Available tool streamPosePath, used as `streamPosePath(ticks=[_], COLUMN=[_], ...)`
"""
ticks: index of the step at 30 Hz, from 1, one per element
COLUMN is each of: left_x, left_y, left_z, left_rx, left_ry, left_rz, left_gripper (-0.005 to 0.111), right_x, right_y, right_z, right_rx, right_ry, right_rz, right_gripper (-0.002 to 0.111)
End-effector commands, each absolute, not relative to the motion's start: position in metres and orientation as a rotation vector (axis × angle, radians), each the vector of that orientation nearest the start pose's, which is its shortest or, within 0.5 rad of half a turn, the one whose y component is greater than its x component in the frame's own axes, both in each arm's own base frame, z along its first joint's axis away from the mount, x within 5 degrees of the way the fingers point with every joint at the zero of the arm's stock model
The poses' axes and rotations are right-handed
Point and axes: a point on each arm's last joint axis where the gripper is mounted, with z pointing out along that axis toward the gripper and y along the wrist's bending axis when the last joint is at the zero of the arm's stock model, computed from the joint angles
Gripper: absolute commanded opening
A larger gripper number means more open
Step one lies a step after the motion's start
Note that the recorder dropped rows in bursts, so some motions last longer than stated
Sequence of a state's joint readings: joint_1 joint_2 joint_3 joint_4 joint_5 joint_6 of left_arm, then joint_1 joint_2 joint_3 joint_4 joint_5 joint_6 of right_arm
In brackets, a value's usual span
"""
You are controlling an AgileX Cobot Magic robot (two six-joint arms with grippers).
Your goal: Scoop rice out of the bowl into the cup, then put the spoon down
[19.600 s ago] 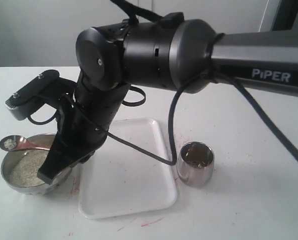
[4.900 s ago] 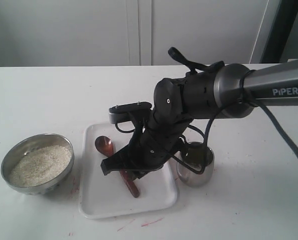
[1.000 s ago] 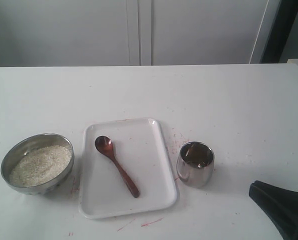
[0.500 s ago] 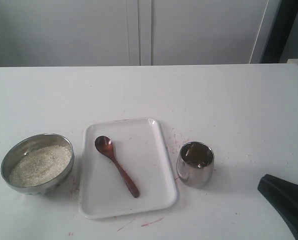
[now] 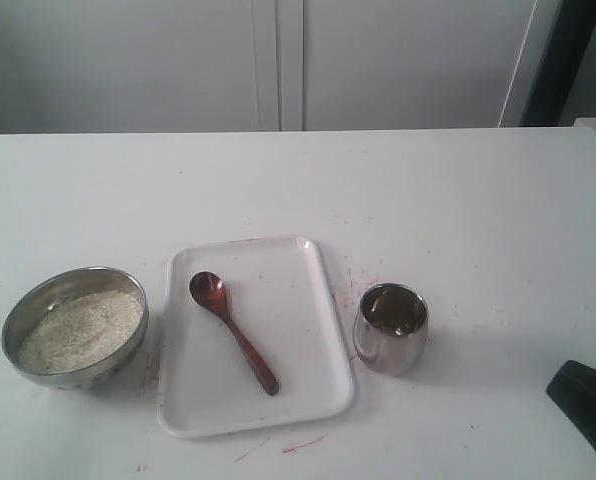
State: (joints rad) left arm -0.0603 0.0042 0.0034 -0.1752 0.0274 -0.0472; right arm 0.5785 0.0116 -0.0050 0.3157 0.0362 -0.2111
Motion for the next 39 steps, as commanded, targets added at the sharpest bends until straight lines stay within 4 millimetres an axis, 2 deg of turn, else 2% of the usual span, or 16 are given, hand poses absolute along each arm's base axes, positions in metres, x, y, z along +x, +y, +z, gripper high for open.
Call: streamPosePath(ticks=[1, 11, 39], left_x=[0.0562, 0.0562, 0.0562], left_y=[-0.0039, -0.0039, -0.0039], left_z=[0.2111, 0.2111, 0.2111], left_rx=[-0.126, -0.126, -0.126], left_ry=[1.506, 1.506, 1.506], left_rz=[-0.241, -0.241, -0.241], left_gripper=[0.014, 0.014, 0.014], right_x=[0.0464, 0.0455, 0.0455], right_y=[0.0322, 0.0335, 0.0335], right_z=[0.2078, 0.2033, 0.2033], right_rx=[-0.383, -0.405, -0.414], right_ry=[1.522, 1.570, 1.566], right_rz=[0.551, 0.558, 0.548], right_gripper=[0.000, 0.000, 0.000])
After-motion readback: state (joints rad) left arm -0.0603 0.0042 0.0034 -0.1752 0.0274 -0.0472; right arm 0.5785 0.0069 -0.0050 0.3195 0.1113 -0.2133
